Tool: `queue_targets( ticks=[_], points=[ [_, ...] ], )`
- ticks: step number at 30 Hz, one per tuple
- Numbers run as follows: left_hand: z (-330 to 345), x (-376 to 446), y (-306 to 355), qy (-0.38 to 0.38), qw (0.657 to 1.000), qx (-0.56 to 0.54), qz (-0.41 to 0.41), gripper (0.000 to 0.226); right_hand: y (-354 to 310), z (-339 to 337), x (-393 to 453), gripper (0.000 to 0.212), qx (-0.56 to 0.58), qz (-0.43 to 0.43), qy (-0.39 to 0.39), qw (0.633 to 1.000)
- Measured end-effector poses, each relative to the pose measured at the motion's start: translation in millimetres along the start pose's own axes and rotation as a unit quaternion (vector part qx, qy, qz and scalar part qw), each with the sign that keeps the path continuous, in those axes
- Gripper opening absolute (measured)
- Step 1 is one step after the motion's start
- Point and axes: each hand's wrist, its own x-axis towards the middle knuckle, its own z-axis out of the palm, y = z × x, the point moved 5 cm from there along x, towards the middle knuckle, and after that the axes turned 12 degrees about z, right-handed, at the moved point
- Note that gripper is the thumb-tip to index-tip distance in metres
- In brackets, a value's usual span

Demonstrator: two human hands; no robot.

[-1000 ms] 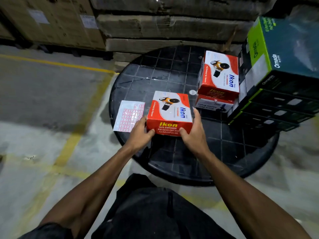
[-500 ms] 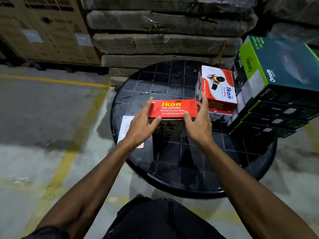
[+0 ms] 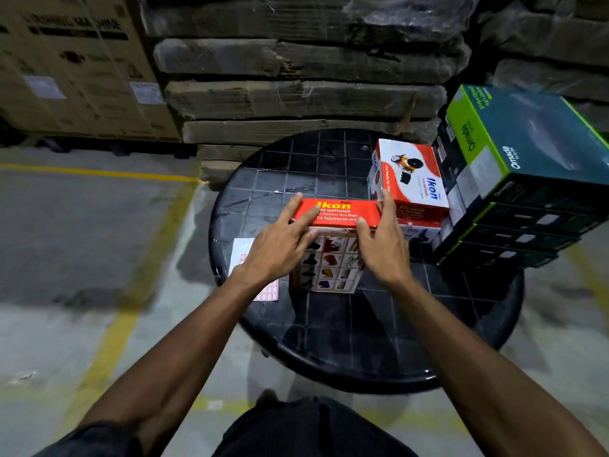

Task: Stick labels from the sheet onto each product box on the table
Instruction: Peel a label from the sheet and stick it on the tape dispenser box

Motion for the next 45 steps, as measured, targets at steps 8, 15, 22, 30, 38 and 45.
queue_targets(
  ticks=[8,15,22,30,38,45],
  points=[
    [1.4,15.9,-11.3,0.01,0.99,0.133,0.043,0.053,-10.3,-1.3,0.4,0.06,-0.052,-0.047,0.028,0.997],
    [-1.6,25.0,-11.4,0.014,0.985,0.164,0.058,0.053,-14.5,2.6,-6.1,0.064,-0.098,-0.111,0.026,0.989],
    [-6.9,23.7,4.0,0.073,0.974,0.175,0.12,0.043,-16.7,1.7,-2.6,0.061,-0.1,-0.114,0.052,0.987],
    [-7.5,24.5,11.6,0.113,0.971,0.151,0.147,0.035,-14.4,3.1,0.2,0.056,-0.109,-0.111,0.07,0.985],
    [-12.5,27.7,8.1,0.123,0.972,0.129,0.155,0.028,-14.8,2.7,-2.3,0.053,-0.108,-0.125,0.087,0.982],
    [-15.5,33.2,6.9,0.091,0.976,0.109,0.165,0.033,-12.5,2.8,-3.1,0.053,-0.114,-0.125,0.087,0.982]
  ],
)
